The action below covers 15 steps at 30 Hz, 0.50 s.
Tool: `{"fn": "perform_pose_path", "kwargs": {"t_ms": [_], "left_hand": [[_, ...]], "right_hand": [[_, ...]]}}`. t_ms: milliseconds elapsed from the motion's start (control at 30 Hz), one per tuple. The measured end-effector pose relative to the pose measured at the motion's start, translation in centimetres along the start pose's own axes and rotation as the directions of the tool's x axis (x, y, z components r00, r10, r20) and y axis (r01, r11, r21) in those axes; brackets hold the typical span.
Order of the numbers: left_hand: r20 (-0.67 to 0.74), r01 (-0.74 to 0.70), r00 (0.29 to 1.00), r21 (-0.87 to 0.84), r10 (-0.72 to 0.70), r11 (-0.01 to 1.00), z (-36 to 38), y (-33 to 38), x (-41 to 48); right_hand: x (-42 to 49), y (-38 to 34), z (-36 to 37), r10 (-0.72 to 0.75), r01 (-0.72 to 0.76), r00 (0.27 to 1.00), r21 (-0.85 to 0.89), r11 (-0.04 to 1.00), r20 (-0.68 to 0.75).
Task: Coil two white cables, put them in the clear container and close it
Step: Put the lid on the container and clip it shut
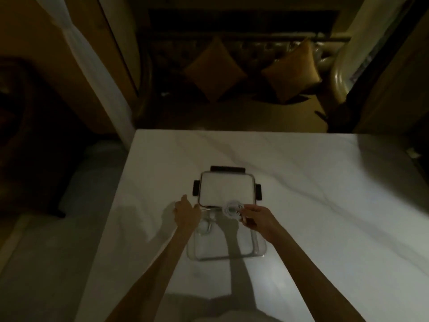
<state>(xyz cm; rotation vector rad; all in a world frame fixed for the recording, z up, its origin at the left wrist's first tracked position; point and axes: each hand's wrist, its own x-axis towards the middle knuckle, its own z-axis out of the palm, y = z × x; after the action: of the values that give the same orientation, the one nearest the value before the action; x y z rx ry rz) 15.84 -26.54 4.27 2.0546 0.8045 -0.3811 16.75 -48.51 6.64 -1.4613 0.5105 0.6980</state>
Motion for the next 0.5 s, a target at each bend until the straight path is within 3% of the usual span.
{"fn": "perform_pose_path", "kwargs": {"t_ms": [67,167,300,367,500], "left_hand": [[0.100,0.072,0.992,0.050,-0.077,0.996,1.7,-3.3,1.6],[0.244,0.126,0.962,-0.017,-0.118,0.992,6.5,-10.3,6.2],[0.260,0.090,0.961,0.014,-0.090,0.996,6.8,-10.7,4.7],[0.215,0.001,0.977,0.003,-0.001,1.000,5.0,-8.4,3.0],[0.173,-0.030,0.985,0.023,0.025,0.999,5.0,-8.9,3.6]], "right_hand": [[1.5,1.9,0.5,0.096,-0.095,0.995,0.056,0.994,-0.021],[3.9,4.0,1.1,0.223,-0.221,0.975,0.069,0.973,-0.021],[7.6,6.4,1.8,0.300,-0.300,0.954,0.007,0.954,-0.029],[9.3,7.7,2.1,0.277,-0.281,0.956,-0.031,0.959,-0.098],[10.8,9.8,3.1,0.198,-0.224,0.956,-0.099,0.970,-0.218]]}}
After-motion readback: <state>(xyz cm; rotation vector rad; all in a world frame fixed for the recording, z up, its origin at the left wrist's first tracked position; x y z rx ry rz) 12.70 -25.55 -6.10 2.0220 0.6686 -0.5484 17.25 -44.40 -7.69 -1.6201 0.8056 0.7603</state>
